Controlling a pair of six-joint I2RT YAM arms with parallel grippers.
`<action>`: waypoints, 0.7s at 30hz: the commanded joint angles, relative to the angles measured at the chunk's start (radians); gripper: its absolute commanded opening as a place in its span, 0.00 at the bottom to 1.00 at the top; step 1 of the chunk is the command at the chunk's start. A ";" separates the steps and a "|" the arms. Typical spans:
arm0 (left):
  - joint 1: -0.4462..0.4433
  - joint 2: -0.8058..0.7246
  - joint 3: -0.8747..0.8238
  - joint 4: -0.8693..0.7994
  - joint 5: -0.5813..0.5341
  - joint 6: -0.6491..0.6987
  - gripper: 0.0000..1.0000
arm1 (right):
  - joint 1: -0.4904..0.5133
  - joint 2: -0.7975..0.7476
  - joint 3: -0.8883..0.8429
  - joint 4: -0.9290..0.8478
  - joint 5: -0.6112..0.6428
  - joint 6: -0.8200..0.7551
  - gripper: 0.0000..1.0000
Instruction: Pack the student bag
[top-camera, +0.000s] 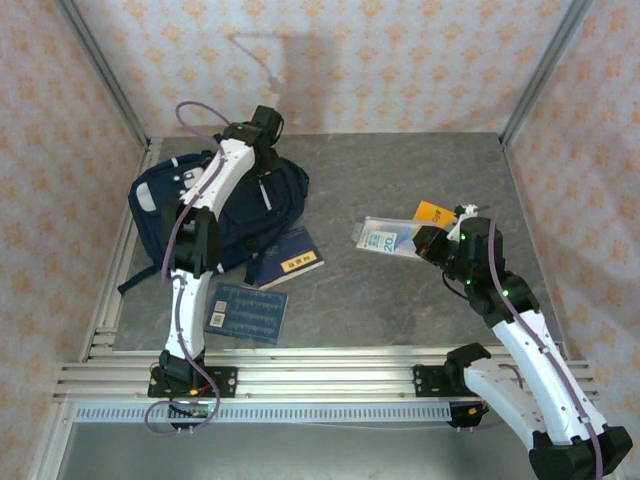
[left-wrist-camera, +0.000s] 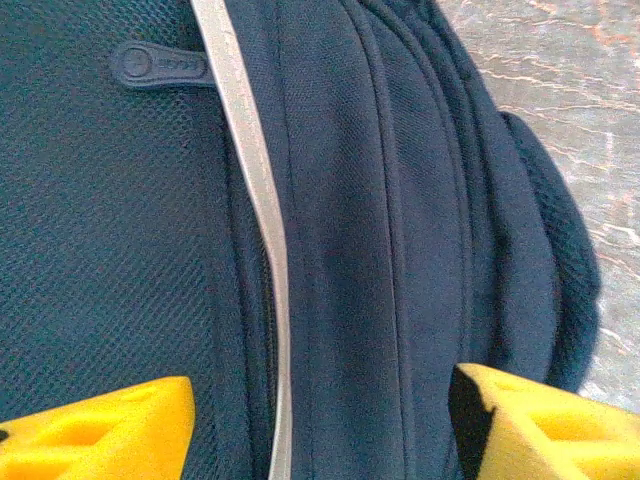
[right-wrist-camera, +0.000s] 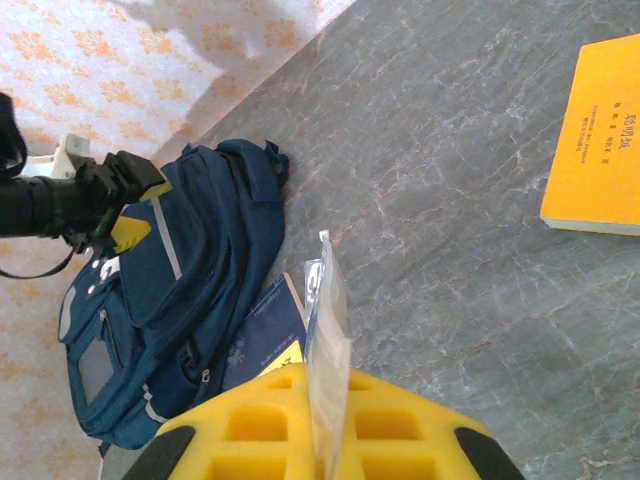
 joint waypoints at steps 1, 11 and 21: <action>0.020 0.039 0.082 -0.058 -0.027 -0.024 0.63 | -0.002 -0.023 0.006 -0.010 0.037 -0.028 0.00; 0.028 0.069 0.163 0.026 0.079 0.033 0.00 | -0.004 -0.025 0.000 0.000 0.053 -0.042 0.00; -0.071 -0.190 0.128 0.019 0.229 0.225 0.00 | -0.003 -0.010 0.113 -0.019 0.136 -0.113 0.00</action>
